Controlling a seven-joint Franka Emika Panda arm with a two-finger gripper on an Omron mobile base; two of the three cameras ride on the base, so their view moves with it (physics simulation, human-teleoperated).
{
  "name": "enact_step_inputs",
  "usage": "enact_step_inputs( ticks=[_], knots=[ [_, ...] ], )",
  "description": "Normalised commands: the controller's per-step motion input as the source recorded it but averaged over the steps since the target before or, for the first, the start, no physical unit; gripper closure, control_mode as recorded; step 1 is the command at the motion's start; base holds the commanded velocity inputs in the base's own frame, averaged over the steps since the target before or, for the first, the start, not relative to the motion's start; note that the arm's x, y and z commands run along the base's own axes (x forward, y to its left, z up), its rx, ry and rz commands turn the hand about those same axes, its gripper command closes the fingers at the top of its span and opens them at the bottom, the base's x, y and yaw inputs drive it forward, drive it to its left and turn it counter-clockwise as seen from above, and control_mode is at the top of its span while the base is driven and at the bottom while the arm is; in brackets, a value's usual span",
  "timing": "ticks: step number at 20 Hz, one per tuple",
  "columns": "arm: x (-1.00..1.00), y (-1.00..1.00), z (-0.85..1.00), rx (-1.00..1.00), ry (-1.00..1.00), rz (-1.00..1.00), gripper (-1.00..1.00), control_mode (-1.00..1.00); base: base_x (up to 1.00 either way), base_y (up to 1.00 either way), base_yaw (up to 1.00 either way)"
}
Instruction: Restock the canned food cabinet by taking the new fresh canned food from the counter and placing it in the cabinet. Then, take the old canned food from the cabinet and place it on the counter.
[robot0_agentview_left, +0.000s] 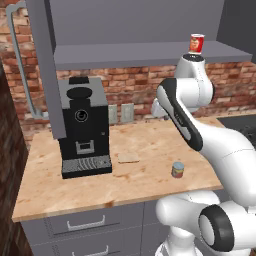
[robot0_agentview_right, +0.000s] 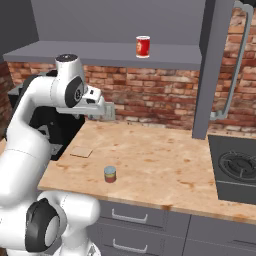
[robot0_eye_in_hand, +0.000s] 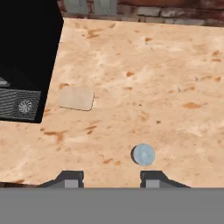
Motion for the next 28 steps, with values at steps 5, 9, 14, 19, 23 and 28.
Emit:
enact_step_inputs(
  ticks=[5, 9, 14, 19, 23, 28],
  knots=[
    [-0.26, -0.26, -0.26, 0.01, 0.02, -0.02, -1.0, -1.0, 0.0, 0.0, 0.0],
    [-0.07, -0.46, -0.9, 0.0, 0.11, -0.1, -1.0, -1.0, 0.0, 0.0, 0.0],
    [0.0, -0.28, -1.0, 0.0, 0.2, -0.09, -1.0, -1.0, 0.0, 0.0, 0.0],
    [0.0, -0.09, -0.97, 0.0, 0.14, -0.08, -1.0, -1.0, 0.0, 0.0, 0.0],
    [0.0, -0.13, -0.82, 0.0, 0.05, -0.06, -1.0, -1.0, 0.0, 0.0, 0.0],
    [0.02, -0.16, -0.54, 0.0, 0.0, -0.02, -1.0, -1.0, 0.0, 0.0, 0.0]
  ],
)
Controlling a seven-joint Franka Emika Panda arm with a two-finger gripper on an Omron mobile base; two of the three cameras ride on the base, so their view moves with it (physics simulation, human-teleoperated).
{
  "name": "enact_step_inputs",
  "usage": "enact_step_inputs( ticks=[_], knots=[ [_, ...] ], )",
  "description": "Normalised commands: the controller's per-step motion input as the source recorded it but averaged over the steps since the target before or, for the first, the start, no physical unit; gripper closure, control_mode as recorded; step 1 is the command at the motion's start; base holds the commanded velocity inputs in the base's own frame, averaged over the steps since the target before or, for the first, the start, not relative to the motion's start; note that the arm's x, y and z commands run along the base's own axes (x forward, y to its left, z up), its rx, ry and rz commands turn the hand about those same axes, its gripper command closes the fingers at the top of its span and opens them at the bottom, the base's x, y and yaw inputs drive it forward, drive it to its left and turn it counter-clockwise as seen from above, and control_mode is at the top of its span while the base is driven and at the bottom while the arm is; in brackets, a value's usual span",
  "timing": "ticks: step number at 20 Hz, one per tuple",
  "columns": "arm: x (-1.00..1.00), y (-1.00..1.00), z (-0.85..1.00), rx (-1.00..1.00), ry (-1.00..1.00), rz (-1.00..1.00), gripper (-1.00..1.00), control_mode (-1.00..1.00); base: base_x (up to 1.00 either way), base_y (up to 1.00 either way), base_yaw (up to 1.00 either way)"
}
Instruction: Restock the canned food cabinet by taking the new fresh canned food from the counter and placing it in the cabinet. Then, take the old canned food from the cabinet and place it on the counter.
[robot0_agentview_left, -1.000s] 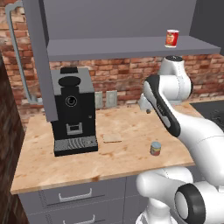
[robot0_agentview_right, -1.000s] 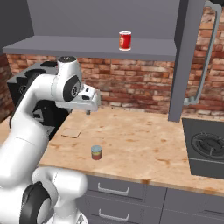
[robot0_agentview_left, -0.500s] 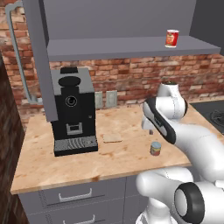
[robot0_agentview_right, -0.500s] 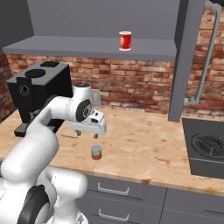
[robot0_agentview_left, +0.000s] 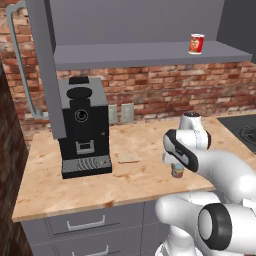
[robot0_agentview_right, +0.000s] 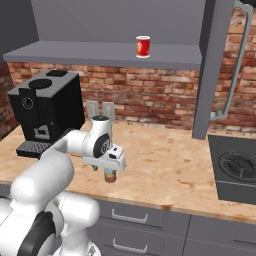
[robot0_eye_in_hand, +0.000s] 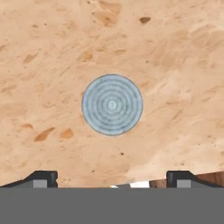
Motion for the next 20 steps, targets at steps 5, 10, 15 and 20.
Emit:
enact_step_inputs(
  ticks=[5, 10, 15, 20],
  knots=[
    [0.05, 0.0, -0.17, 0.0, 0.0, 0.0, -1.0, -1.0, 0.0, 0.0, 0.0],
    [0.13, 0.0, -0.16, 0.0, -0.02, 0.0, -1.0, -1.0, 0.0, 0.0, 0.0],
    [0.26, 0.0, -0.15, 0.0, -0.02, 0.0, -1.0, -1.0, 0.0, 0.0, 0.0],
    [0.23, 0.0, -0.15, 0.0, -0.03, 0.0, -1.0, -1.0, 0.0, 0.0, 0.0]
  ],
)
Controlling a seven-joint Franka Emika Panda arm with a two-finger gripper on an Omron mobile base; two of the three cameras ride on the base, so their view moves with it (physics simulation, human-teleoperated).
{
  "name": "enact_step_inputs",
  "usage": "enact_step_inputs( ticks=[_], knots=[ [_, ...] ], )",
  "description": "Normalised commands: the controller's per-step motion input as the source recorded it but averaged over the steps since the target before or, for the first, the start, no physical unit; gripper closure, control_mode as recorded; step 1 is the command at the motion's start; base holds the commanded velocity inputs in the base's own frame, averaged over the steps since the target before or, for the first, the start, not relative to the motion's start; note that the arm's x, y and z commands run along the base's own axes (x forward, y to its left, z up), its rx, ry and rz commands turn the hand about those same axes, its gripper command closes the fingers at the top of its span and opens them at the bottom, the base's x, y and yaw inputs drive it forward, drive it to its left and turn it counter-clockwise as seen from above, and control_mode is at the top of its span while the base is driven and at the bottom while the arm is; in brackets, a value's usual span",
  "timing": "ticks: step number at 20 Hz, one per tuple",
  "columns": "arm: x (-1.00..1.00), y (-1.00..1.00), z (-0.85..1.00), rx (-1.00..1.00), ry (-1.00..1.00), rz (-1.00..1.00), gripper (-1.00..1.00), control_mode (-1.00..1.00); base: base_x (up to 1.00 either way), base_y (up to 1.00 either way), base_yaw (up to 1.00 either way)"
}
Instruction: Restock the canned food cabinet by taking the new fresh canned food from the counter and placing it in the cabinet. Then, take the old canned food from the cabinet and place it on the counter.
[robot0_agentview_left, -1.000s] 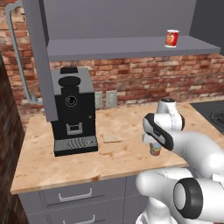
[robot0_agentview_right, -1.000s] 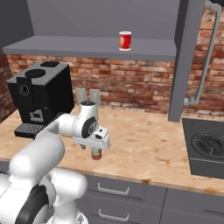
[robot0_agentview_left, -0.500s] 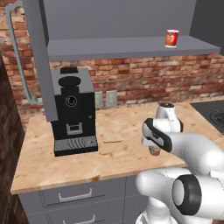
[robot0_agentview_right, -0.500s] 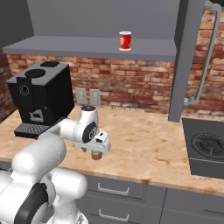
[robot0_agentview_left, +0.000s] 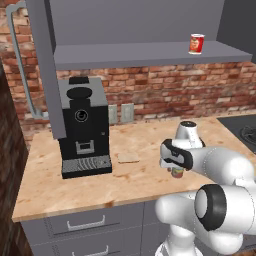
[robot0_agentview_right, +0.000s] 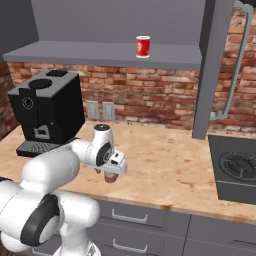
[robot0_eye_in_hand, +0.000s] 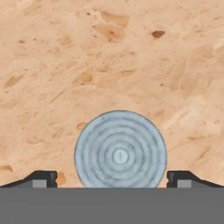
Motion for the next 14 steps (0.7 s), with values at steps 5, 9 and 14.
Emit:
enact_step_inputs(
  ticks=[5, 9, 14],
  knots=[
    [0.2, 0.0, -0.17, 0.0, -0.05, 0.0, -1.0, -1.0, 0.0, 0.0, 0.0],
    [0.05, 0.0, -0.14, 0.0, -0.02, 0.0, 1.0, -1.0, 0.0, 0.0, 0.0],
    [-0.01, 0.0, 0.0, 0.0, 0.0, 0.0, 1.0, -1.0, 0.0, 0.0, 0.0]
  ],
)
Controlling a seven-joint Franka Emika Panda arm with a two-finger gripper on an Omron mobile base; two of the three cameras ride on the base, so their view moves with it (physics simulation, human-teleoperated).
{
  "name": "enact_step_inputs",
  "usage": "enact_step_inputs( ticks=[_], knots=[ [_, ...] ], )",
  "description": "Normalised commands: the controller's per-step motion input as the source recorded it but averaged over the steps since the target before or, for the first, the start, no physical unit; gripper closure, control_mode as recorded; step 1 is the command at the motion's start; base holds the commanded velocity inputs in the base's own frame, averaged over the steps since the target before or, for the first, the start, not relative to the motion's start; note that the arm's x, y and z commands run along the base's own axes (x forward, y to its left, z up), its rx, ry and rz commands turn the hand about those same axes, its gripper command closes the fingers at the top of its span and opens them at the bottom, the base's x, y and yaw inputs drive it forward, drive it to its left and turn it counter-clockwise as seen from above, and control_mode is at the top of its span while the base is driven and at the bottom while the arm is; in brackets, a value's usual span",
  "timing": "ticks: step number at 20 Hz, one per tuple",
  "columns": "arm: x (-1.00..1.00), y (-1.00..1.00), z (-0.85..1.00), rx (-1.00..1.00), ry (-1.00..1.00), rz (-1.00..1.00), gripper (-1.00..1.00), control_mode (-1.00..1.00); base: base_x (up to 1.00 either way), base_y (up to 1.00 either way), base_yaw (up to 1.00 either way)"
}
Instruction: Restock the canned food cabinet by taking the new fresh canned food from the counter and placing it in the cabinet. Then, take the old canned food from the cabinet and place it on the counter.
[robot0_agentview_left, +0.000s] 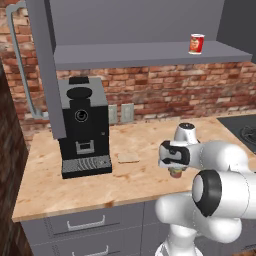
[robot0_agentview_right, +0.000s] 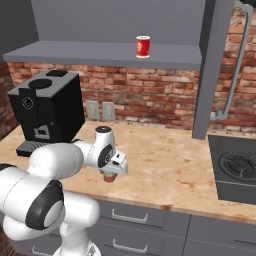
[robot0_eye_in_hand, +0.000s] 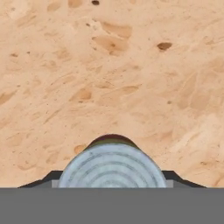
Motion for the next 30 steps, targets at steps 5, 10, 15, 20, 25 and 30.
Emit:
enact_step_inputs(
  ticks=[5, 10, 15, 20, 25, 30],
  knots=[
    [-0.32, -0.01, 0.24, 0.08, -0.16, 0.0, 1.0, -1.0, 0.0, 0.0, 0.0],
    [-0.67, 0.0, 0.98, 0.21, -0.56, 0.0, 1.0, -1.0, 0.0, 0.0, 0.0],
    [-0.56, 0.0, 1.0, 0.11, -0.57, 0.0, 1.0, -1.0, 0.0, 0.0, 0.0],
    [-0.11, 0.03, 1.0, 0.0, -0.4, -0.03, 1.0, -1.0, 0.0, 0.0, 0.0],
    [-0.01, 0.0, 1.0, -0.01, -0.23, -0.04, 1.0, -1.0, 0.0, 0.0, 0.0],
    [-0.04, 0.03, 1.0, -0.06, -0.04, 0.0, 1.0, -1.0, 0.0, 0.0, 0.0]
  ],
)
